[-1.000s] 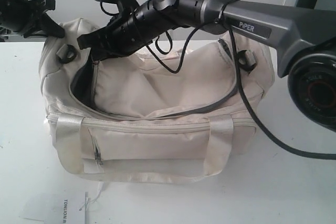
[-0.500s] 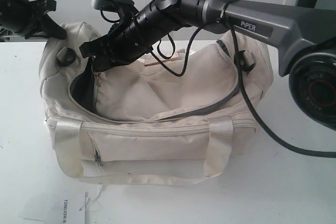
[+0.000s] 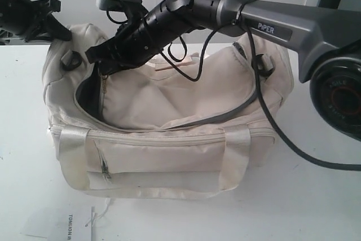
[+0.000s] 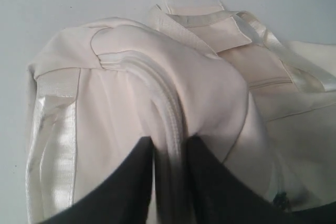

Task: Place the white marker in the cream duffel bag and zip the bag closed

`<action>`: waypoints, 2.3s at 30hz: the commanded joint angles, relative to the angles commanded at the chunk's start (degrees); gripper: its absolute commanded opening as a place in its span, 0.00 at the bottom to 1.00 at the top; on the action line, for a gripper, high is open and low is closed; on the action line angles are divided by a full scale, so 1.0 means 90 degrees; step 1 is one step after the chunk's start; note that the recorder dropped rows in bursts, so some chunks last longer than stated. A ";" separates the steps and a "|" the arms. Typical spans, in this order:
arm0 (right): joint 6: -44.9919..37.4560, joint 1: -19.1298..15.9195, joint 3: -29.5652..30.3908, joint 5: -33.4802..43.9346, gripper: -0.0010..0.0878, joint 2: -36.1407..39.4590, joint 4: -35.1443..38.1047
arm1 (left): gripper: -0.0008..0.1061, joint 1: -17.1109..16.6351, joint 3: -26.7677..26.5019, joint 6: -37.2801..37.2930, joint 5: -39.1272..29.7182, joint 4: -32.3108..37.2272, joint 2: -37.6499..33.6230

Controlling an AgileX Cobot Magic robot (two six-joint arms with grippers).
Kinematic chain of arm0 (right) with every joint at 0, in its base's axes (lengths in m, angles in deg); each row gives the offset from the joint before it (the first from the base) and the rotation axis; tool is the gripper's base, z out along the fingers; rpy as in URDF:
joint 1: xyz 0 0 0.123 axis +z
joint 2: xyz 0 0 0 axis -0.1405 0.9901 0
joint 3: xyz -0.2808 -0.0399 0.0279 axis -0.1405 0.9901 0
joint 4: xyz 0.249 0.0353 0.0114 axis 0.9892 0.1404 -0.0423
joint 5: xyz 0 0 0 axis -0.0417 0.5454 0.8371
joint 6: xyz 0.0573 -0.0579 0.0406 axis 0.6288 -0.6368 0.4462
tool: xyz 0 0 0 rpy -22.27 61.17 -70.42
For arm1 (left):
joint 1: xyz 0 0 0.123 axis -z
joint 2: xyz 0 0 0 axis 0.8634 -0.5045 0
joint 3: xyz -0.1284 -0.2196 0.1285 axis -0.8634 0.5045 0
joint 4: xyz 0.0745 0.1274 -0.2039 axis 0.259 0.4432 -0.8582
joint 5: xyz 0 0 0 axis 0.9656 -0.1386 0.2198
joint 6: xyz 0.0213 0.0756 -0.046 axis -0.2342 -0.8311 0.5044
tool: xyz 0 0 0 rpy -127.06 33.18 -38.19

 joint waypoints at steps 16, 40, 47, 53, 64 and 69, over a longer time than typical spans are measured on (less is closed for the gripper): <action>-0.0529 0.0000 0.0000 0.0587 0.01 0.0063 0.0000 | 0.68 0.0000 -0.0079 -0.5488 0.0380 -0.1681 0.0153; -0.0866 0.0000 0.0000 0.0575 0.01 0.0063 -0.0009 | 0.68 0.0771 -0.0079 -0.6077 0.0168 -0.0993 -0.0297; -0.0866 0.0000 0.0000 0.0563 0.01 0.0063 0.0004 | 0.16 0.0895 -0.0079 -0.5107 0.1022 -0.0300 -0.0328; -0.0866 0.0000 0.0000 0.0646 0.01 0.0063 0.0004 | 0.01 0.0895 -0.0079 -0.4491 0.1310 -0.0325 -0.0328; -0.0671 0.0000 0.0000 0.1359 0.01 -0.0106 0.0043 | 0.01 0.0895 -0.0079 -0.3350 0.1555 -0.0325 -0.0328; -0.0412 0.0000 0.0000 0.1512 0.01 -0.0172 0.0015 | 0.01 0.0884 -0.0079 -0.3076 0.1555 -0.0325 -0.0328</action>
